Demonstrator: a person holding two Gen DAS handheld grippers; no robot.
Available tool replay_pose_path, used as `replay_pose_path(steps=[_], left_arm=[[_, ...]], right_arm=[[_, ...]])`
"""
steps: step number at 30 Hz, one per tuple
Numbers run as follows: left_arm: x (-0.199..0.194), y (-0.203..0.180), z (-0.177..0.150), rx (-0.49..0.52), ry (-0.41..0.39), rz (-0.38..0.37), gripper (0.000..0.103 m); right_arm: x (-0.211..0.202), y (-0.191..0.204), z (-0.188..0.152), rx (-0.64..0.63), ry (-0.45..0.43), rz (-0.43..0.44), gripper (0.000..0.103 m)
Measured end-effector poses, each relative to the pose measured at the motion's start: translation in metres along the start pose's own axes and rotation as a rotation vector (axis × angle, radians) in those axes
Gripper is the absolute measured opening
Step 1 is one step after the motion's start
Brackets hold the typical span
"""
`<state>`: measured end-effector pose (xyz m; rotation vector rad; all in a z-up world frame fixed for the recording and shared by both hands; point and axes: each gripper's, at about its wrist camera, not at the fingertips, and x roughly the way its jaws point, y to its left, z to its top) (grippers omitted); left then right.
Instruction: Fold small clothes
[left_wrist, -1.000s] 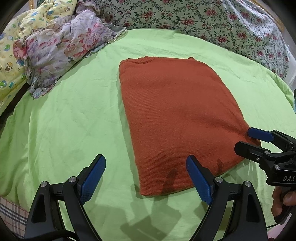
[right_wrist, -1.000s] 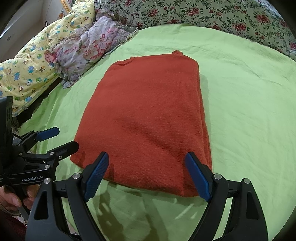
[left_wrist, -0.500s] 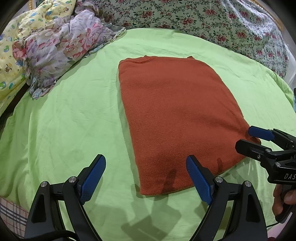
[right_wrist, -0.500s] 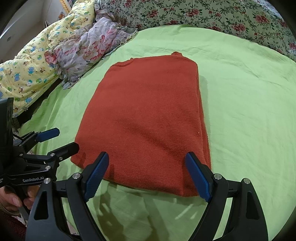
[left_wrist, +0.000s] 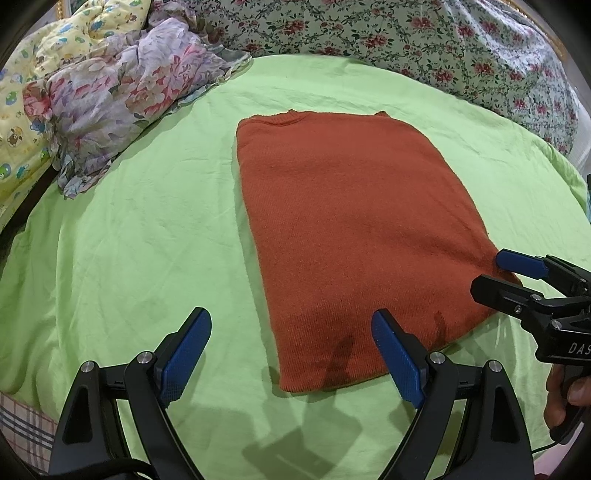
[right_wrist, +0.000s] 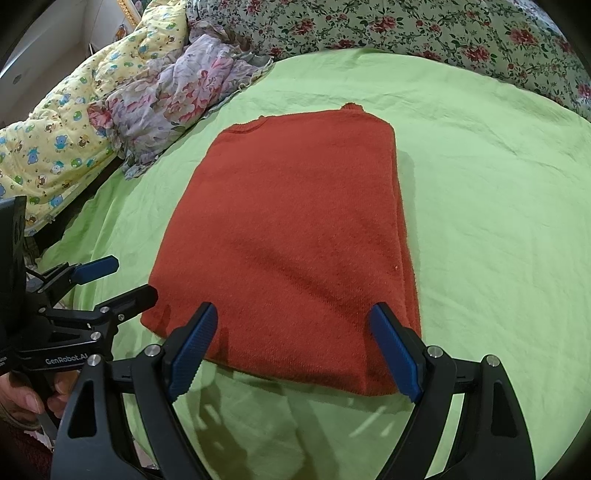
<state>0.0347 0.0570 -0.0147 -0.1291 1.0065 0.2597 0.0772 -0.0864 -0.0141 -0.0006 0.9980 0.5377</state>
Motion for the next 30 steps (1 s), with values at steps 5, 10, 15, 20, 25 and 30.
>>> replay_pose_path(steps=[5,10,15,20,25,30], left_arm=[[0.002,0.002,0.004,-0.001,0.001,-0.006,0.089],[0.002,0.002,0.007,0.001,-0.004,-0.004,0.089],[0.003,0.003,0.008,-0.003,-0.004,-0.002,0.089],[0.005,0.006,0.012,-0.006,-0.002,-0.002,0.089],[0.006,0.006,0.014,-0.003,-0.008,0.002,0.089],[0.007,0.007,0.015,-0.005,-0.005,-0.001,0.089]], right_arm=[[0.0,-0.002,0.003,0.0,-0.001,0.001,0.085],[0.001,-0.004,0.007,0.003,-0.005,0.004,0.085],[0.001,-0.004,0.01,0.011,-0.009,0.004,0.085],[0.003,-0.005,0.012,0.015,-0.009,0.005,0.085],[0.004,-0.006,0.012,0.016,-0.009,0.007,0.085],[0.005,-0.006,0.013,0.017,-0.007,0.006,0.085]])
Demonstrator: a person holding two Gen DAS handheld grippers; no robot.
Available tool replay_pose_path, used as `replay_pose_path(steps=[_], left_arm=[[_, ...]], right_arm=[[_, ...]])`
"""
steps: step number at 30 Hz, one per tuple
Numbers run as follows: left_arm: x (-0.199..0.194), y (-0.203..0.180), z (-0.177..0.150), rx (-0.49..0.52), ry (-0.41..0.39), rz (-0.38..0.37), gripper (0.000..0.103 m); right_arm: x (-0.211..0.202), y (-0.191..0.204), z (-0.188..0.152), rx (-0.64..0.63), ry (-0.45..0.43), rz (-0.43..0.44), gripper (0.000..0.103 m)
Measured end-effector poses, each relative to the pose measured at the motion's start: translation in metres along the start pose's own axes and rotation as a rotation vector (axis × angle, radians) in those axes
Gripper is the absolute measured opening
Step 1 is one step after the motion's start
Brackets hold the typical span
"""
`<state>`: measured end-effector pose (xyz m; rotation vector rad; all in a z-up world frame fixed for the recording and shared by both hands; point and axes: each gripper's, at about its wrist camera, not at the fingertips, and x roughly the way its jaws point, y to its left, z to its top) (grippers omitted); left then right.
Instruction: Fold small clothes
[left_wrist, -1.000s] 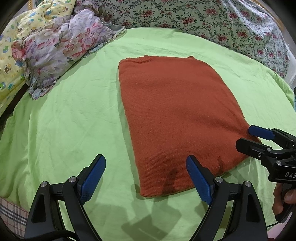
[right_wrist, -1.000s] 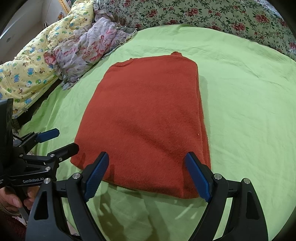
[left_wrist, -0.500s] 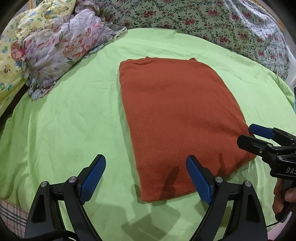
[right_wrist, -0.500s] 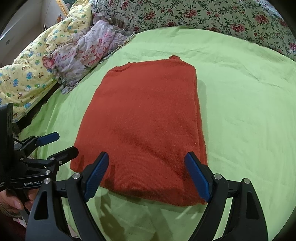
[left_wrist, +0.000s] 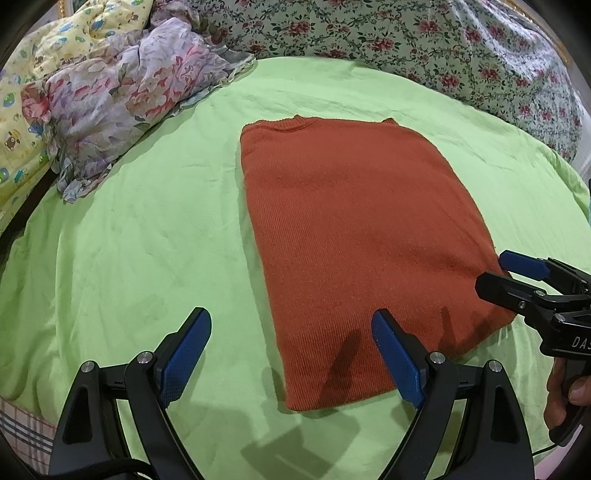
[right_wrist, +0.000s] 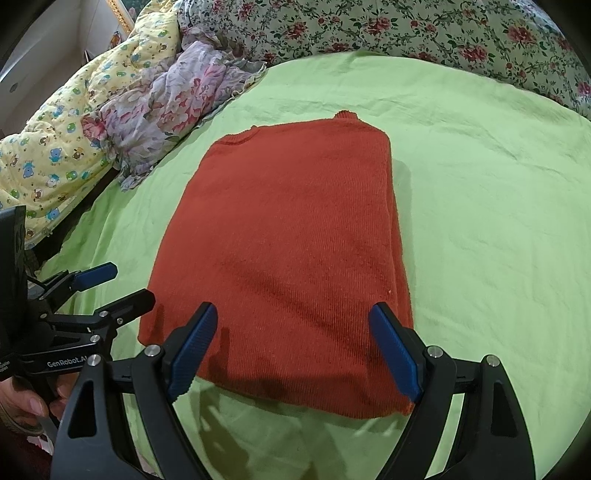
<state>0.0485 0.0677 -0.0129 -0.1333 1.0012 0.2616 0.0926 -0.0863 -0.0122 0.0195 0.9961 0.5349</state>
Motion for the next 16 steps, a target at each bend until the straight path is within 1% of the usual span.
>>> replay_pose_path(steps=[4,11,16], left_arm=[[0.001,-0.0006,0.0005,0.0,0.005,0.0,0.089],[-0.0002,0.0026,0.002,-0.01,-0.01,0.007,0.089],[0.0016,0.0093,0.0021,-0.031,0.006,0.002,0.089]], right_arm=[[0.0001,-0.0004,0.0011,0.001,0.0,0.0,0.085],[-0.0011,-0.0002,0.0041,0.004,-0.005,-0.002,0.085],[-0.0008,-0.0007,0.0055,0.005,-0.001,-0.005,0.085]])
